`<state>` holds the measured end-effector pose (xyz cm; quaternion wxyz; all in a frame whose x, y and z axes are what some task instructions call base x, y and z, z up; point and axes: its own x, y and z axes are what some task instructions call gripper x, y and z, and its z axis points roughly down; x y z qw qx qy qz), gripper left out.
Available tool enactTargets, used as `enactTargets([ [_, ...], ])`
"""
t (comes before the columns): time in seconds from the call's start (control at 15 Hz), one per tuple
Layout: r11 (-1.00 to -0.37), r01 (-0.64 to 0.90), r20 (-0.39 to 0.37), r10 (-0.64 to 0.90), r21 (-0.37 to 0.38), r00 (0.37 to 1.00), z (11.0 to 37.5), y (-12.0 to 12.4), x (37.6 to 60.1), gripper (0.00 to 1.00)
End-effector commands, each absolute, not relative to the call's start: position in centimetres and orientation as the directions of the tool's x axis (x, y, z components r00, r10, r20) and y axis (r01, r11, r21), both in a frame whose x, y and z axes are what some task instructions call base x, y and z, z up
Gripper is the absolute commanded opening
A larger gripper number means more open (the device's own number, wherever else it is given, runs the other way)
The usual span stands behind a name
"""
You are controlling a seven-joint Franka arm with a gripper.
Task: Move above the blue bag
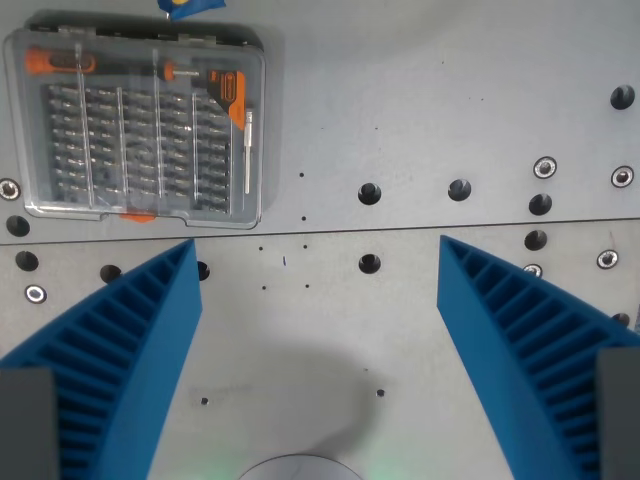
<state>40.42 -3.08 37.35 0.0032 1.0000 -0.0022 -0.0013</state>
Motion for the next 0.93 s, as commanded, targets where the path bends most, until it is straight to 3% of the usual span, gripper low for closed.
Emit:
enactTargets([
  [0.07,-1.0,-0.004,0.002,-0.004,0.007,1.0,37.6,-3.1,40.4,1.0],
  [0.93,-1.0,0.008,0.014,0.008,0.016,1.0,36.1,-2.5,41.4,1.0],
])
